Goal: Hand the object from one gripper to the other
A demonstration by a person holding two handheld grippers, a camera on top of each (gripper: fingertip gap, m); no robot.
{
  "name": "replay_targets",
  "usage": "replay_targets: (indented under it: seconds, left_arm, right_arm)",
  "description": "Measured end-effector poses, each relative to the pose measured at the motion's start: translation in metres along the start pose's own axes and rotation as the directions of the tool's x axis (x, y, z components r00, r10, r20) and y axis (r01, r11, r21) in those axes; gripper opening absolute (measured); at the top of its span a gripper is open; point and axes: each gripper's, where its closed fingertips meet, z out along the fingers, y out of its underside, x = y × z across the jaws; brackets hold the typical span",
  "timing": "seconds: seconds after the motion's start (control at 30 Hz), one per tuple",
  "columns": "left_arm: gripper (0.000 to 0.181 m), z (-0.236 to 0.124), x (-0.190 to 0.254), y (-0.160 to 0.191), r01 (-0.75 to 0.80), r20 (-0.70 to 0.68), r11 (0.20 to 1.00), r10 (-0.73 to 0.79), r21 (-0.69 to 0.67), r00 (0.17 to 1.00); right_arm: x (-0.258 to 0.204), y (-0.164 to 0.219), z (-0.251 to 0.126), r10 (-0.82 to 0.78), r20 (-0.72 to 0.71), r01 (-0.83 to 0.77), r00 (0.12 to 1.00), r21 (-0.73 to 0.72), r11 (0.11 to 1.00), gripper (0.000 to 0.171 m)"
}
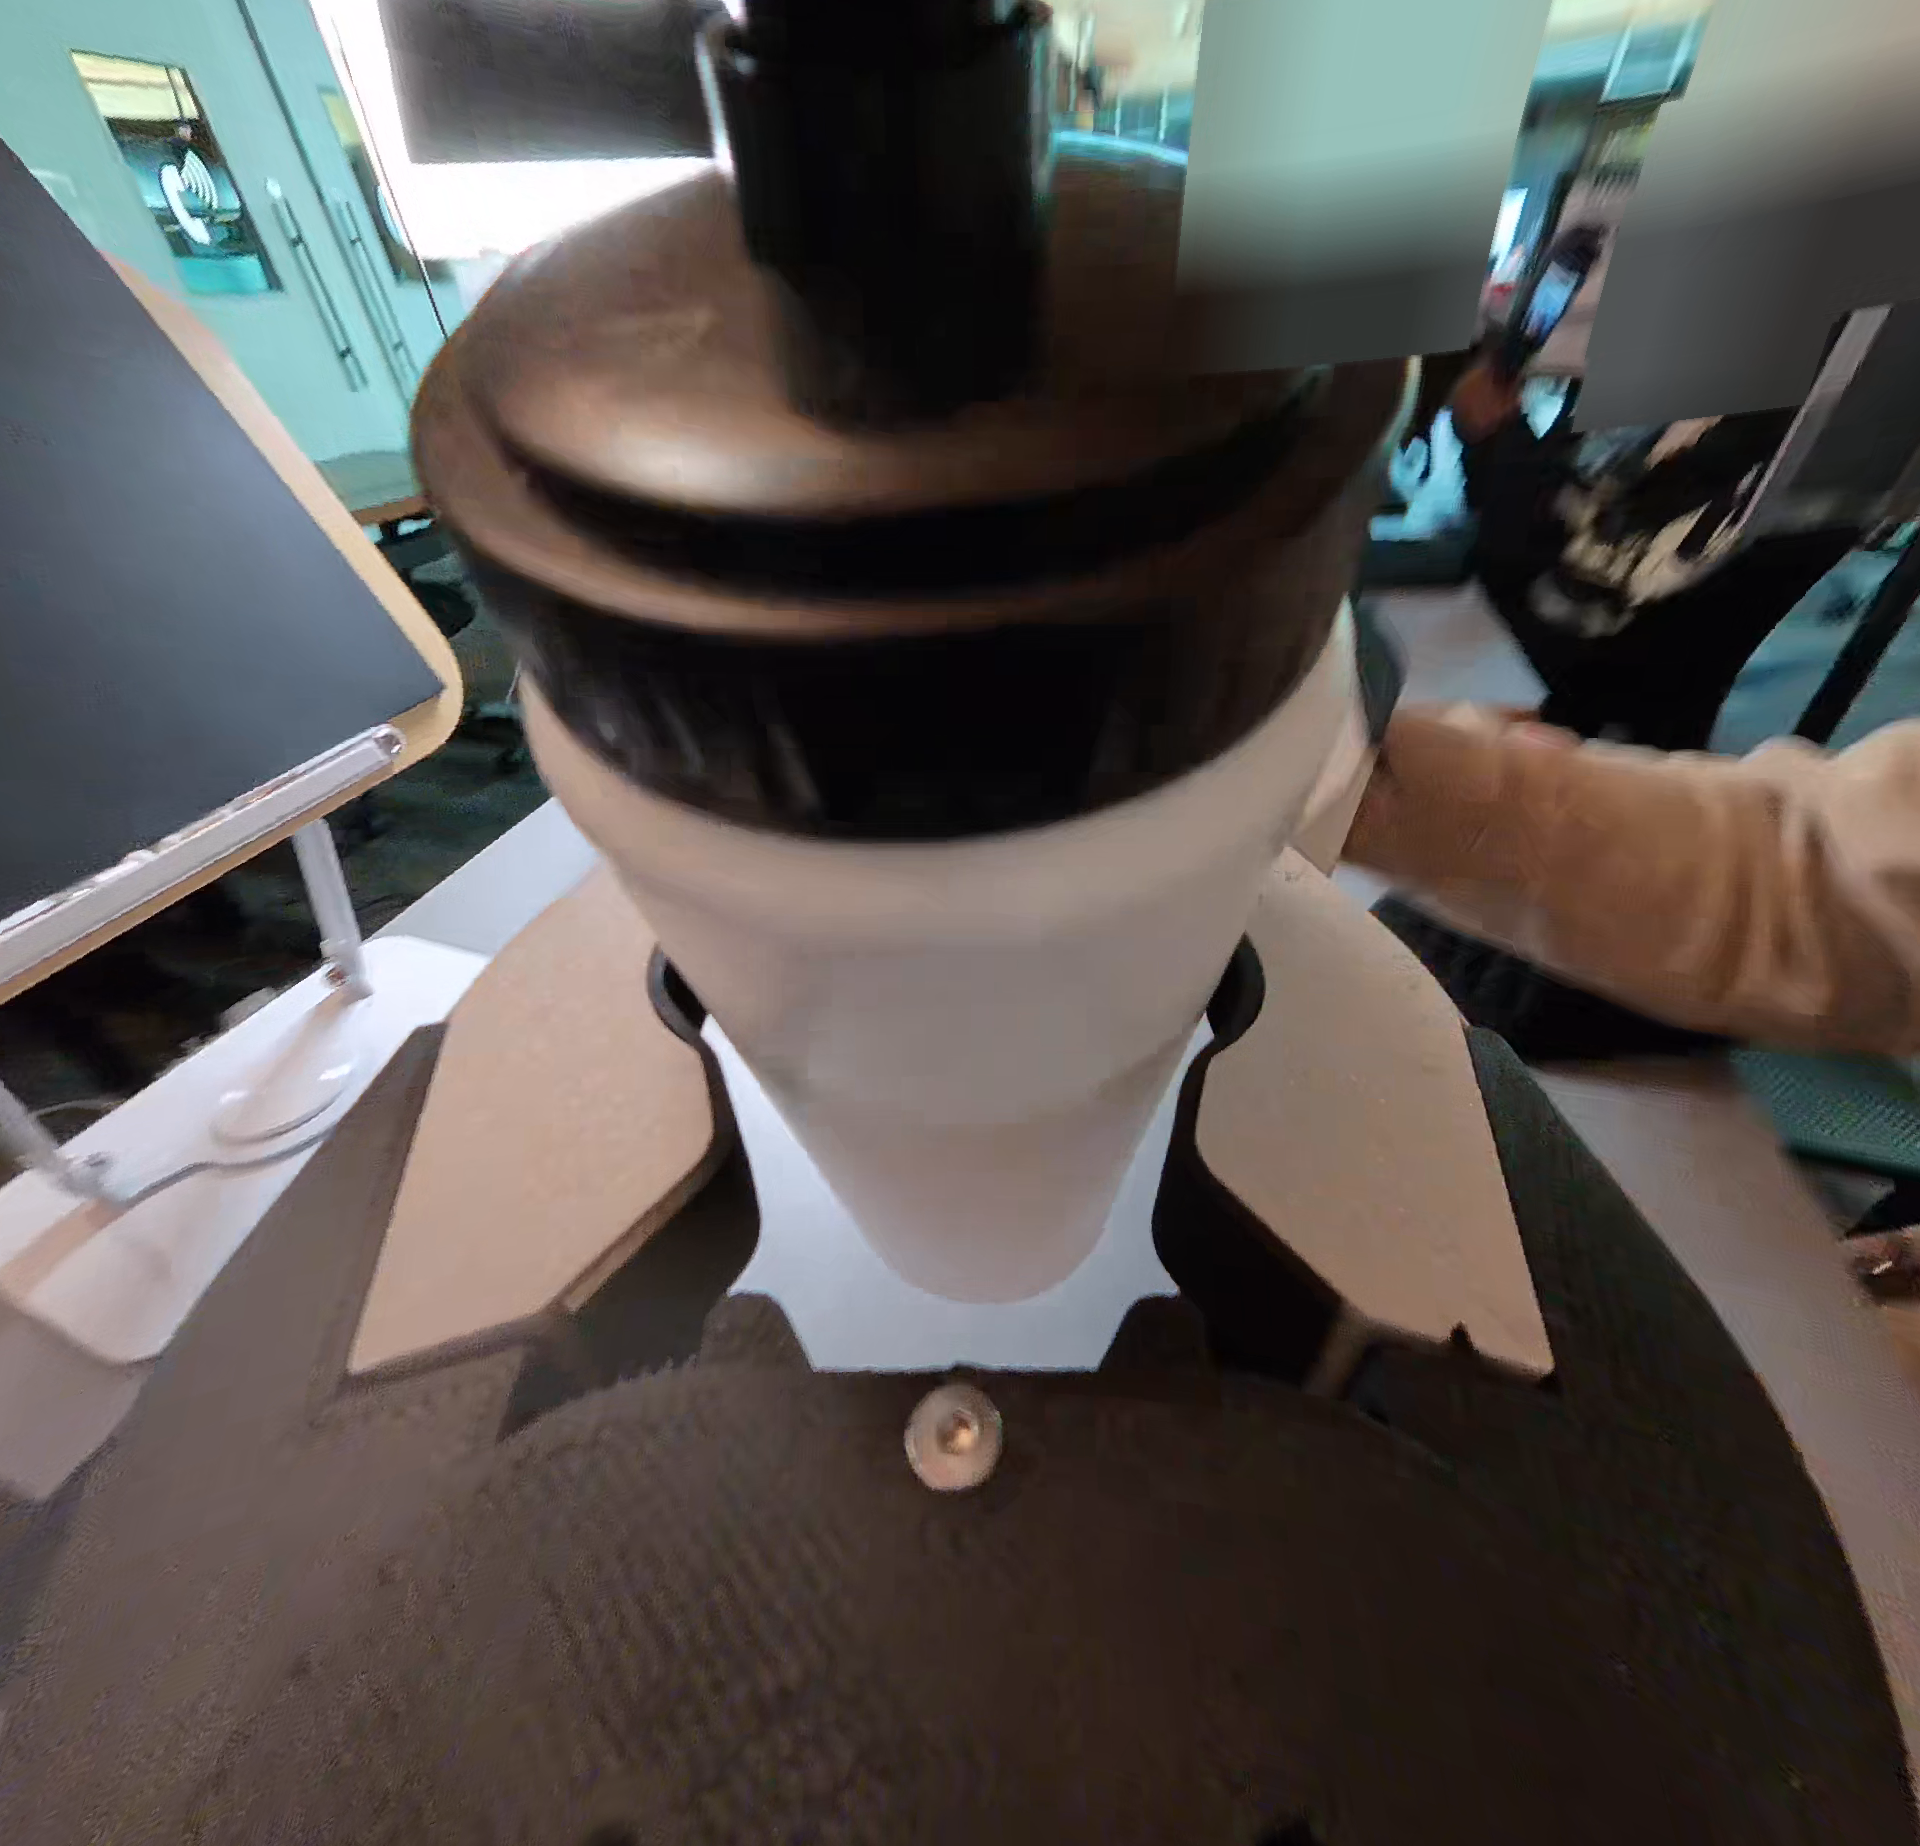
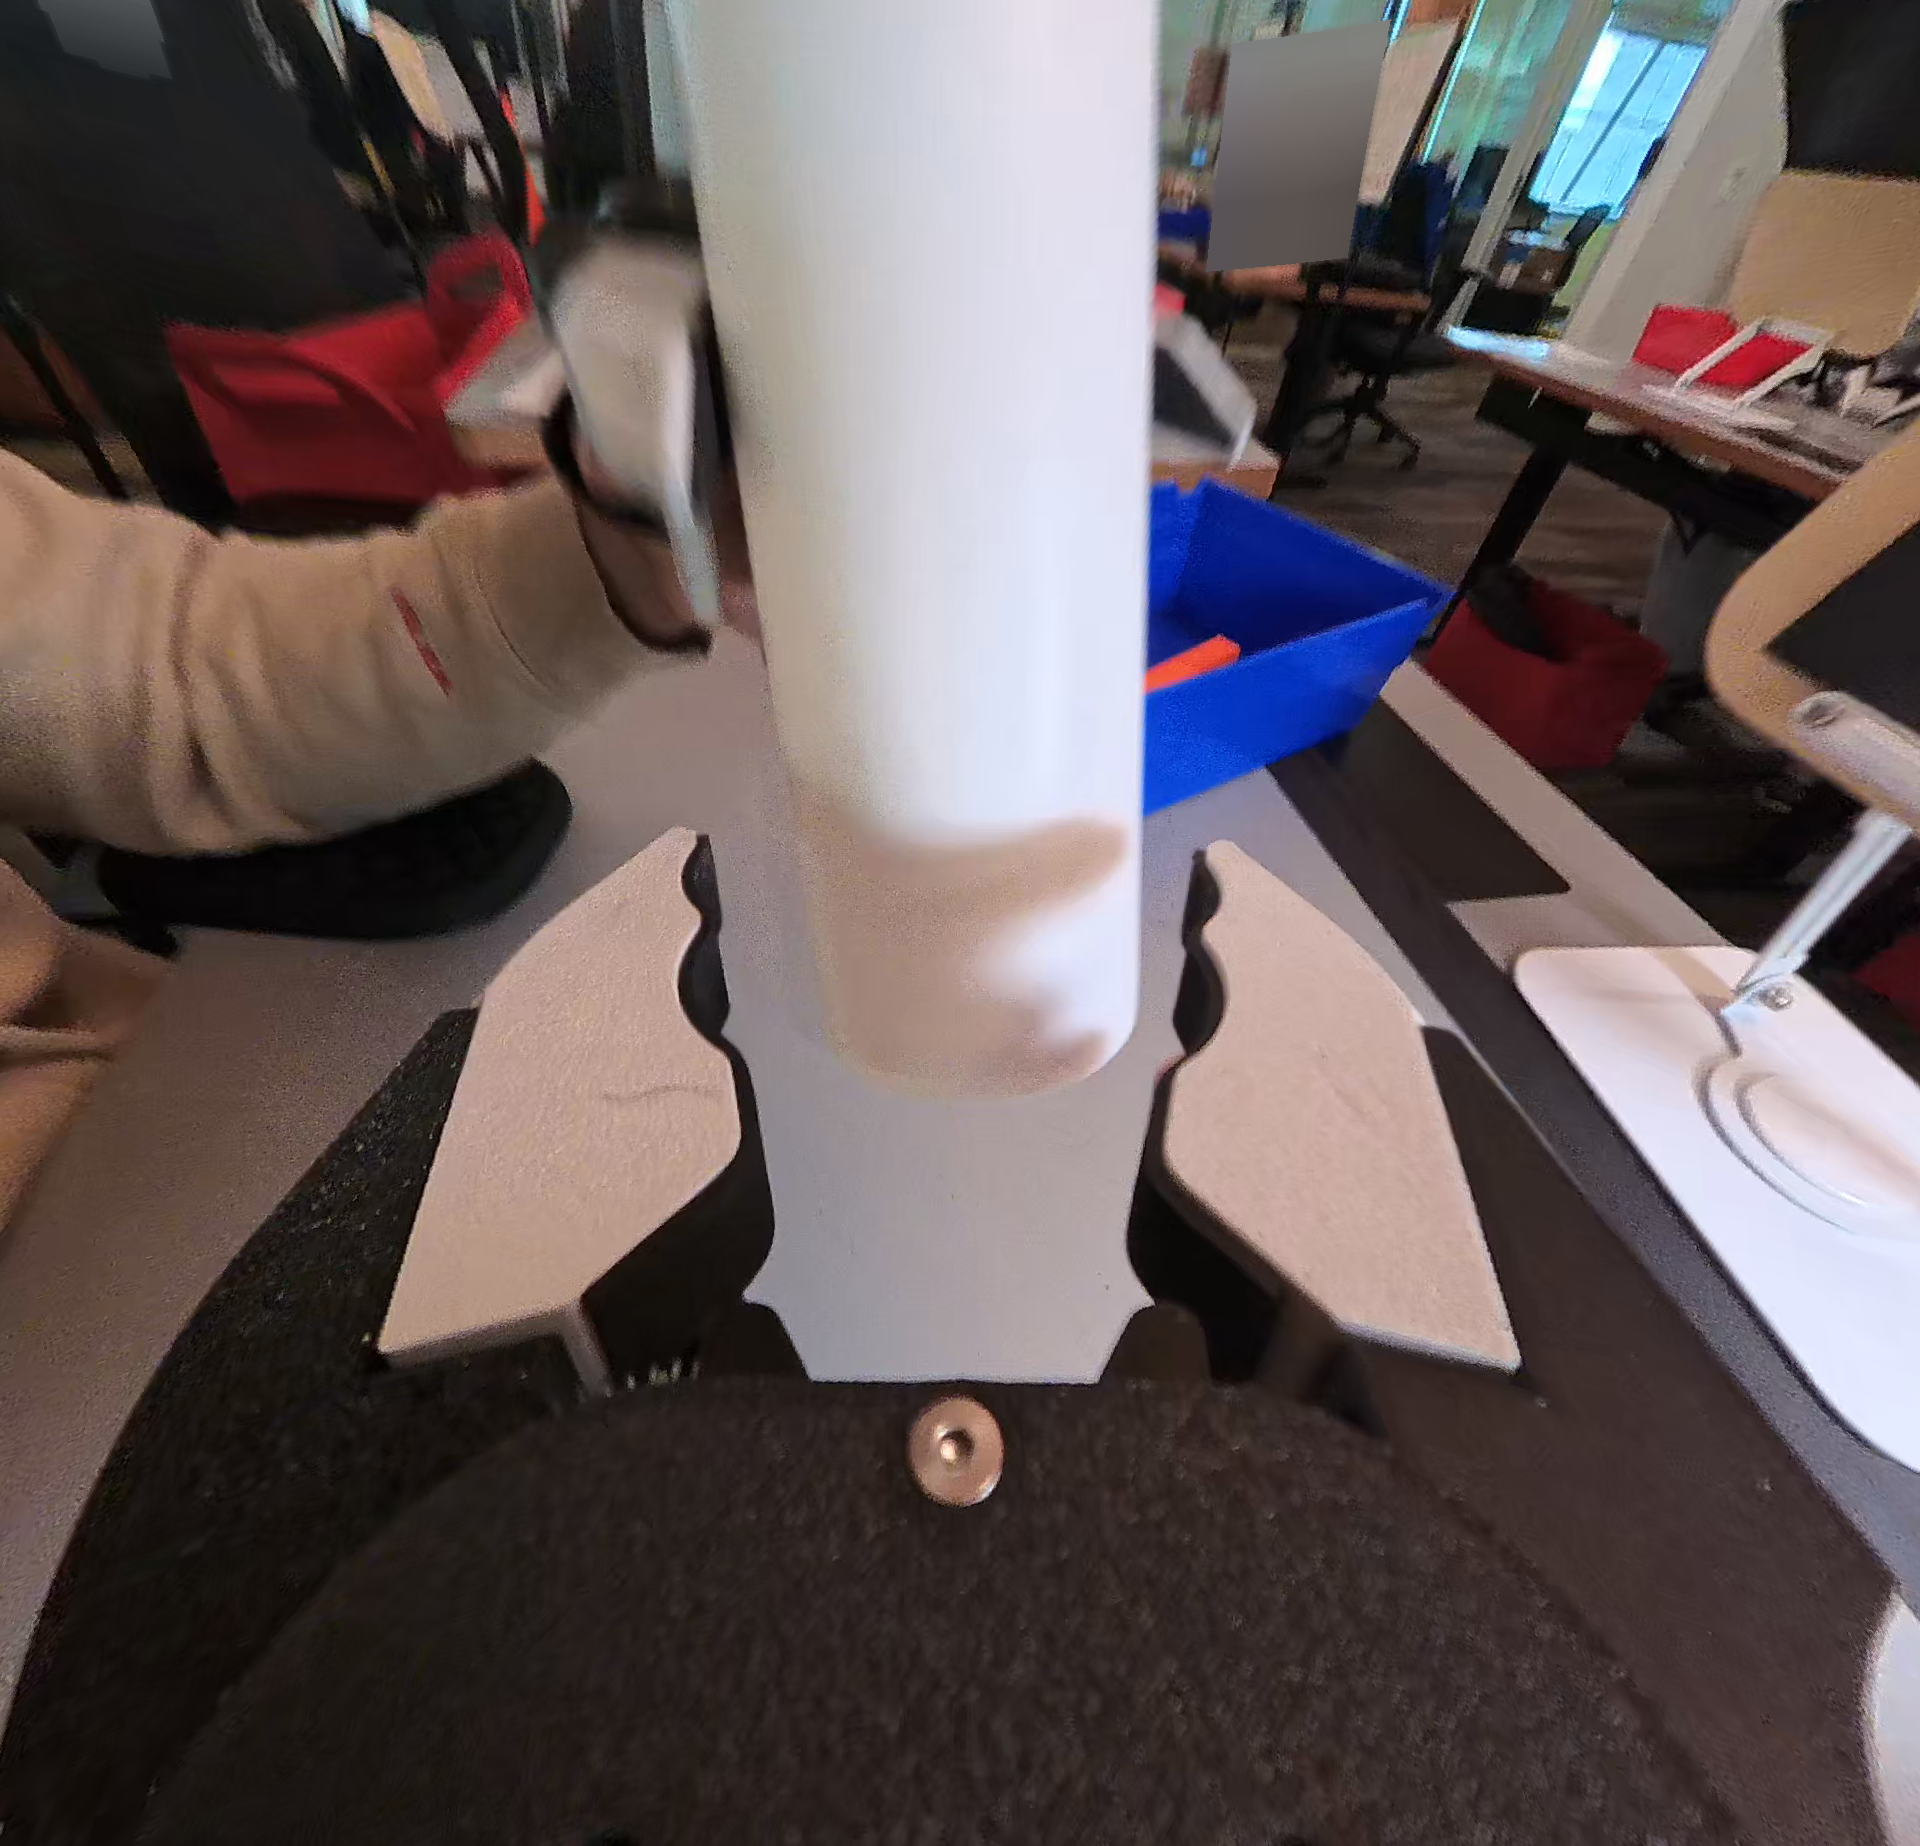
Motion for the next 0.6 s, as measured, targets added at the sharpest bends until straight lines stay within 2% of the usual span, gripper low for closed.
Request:
replay_targets:
  seconds: [0.1, 0.17, 0.23, 0.33, 0.4, 0.5, 0.6]
  left_arm:
    - [0.097, 0.017, 0.009, 0.024, -0.072, -0.009, 0.991, 0.071, -0.11, 0.997]
    - [0.097, 0.032, 0.022, 0.039, -0.097, -0.051, 0.983, 0.09, -0.159, 0.995]
    - [0.098, 0.044, 0.037, 0.054, -0.134, -0.097, 0.969, 0.116, -0.205, 0.988]
    - [0.098, 0.053, 0.046, 0.065, -0.172, -0.117, 0.954, 0.147, -0.246, 0.982]
    - [0.098, 0.054, 0.044, 0.065, -0.187, -0.106, 0.954, 0.166, -0.236, 0.98]
    - [0.093, 0.048, 0.039, 0.058, -0.168, -0.094, 0.961, 0.15, -0.22, 0.984]
    - [0.087, 0.036, 0.03, 0.035, -0.132, -0.046, 0.982, 0.127, -0.137, 0.991]
  right_arm:
    - [0.001, -0.039, -0.025, -0.017, -0.053, 0.023, 0.998, 0.113, 0.993, 0.083]
    - [-0.007, -0.053, -0.027, -0.053, -0.077, 0.063, 0.996, 0.126, 0.99, 0.084]
    - [-0.017, -0.058, -0.02, -0.094, -0.092, 0.104, 0.991, 0.105, 0.989, 0.086]
    - [-0.022, -0.057, -0.011, -0.124, -0.114, 0.133, 0.986, 0.079, 0.988, 0.077]
    - [-0.021, -0.054, -0.012, -0.145, -0.12, 0.152, 0.982, 0.044, 0.987, 0.077]
    - [-0.019, -0.057, -0.016, -0.147, -0.124, 0.155, 0.981, 0.064, 0.986, 0.077]
    - [-0.007, -0.064, -0.024, -0.135, -0.194, 0.157, 0.972, 0.102, 0.982, 0.076]
